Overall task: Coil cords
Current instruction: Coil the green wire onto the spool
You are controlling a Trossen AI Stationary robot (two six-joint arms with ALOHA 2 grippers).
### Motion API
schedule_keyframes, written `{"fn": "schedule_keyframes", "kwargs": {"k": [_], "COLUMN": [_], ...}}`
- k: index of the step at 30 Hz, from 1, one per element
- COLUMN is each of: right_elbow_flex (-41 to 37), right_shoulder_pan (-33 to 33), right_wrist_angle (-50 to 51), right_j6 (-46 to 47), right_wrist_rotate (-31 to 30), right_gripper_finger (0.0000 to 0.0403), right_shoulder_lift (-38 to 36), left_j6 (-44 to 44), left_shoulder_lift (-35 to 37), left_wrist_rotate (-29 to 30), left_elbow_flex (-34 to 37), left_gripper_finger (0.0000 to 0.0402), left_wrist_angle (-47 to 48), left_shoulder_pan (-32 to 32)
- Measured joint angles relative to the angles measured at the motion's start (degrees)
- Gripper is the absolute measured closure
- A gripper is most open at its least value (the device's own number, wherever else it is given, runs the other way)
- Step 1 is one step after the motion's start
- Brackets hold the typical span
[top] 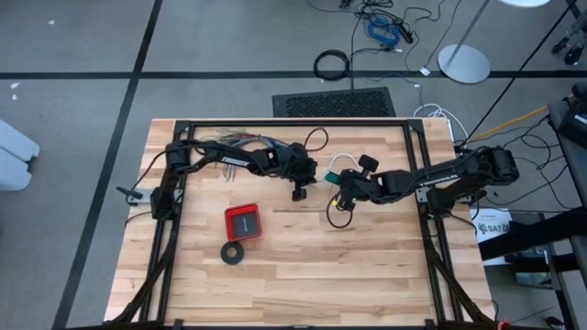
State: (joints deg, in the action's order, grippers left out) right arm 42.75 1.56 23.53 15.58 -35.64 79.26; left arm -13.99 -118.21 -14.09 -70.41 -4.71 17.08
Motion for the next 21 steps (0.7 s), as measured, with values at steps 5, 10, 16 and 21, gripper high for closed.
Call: {"fn": "schedule_keyframes", "kwargs": {"k": [5, 10, 16, 21], "right_elbow_flex": [1.86, 2.70, 2.70, 2.70], "right_shoulder_pan": [0.05, 0.05, 0.05, 0.05], "right_wrist_angle": [1.22, 2.42, 2.91, 3.22], "right_j6": [-1.06, -1.71, -1.69, -1.69], "right_wrist_rotate": [0.01, 0.20, 2.20, 2.49], "right_gripper_finger": [0.0403, 0.0403, 0.0403, 0.0403], "right_shoulder_lift": [-0.02, -0.04, -0.04, -0.04], "left_j6": [-0.06, -1.84, -4.53, -4.97], "left_shoulder_lift": [-1.43, -1.43, -1.43, -1.43], "left_wrist_rotate": [1.06, 1.49, 3.06, 3.39], "left_elbow_flex": [0.02, 0.00, 0.00, 0.00], "left_gripper_finger": [0.0377, 0.0377, 0.0377, 0.0377], "left_wrist_angle": [-0.13, -0.40, 0.64, 1.02], "left_shoulder_pan": [0.03, 0.00, 0.00, 0.05]}}
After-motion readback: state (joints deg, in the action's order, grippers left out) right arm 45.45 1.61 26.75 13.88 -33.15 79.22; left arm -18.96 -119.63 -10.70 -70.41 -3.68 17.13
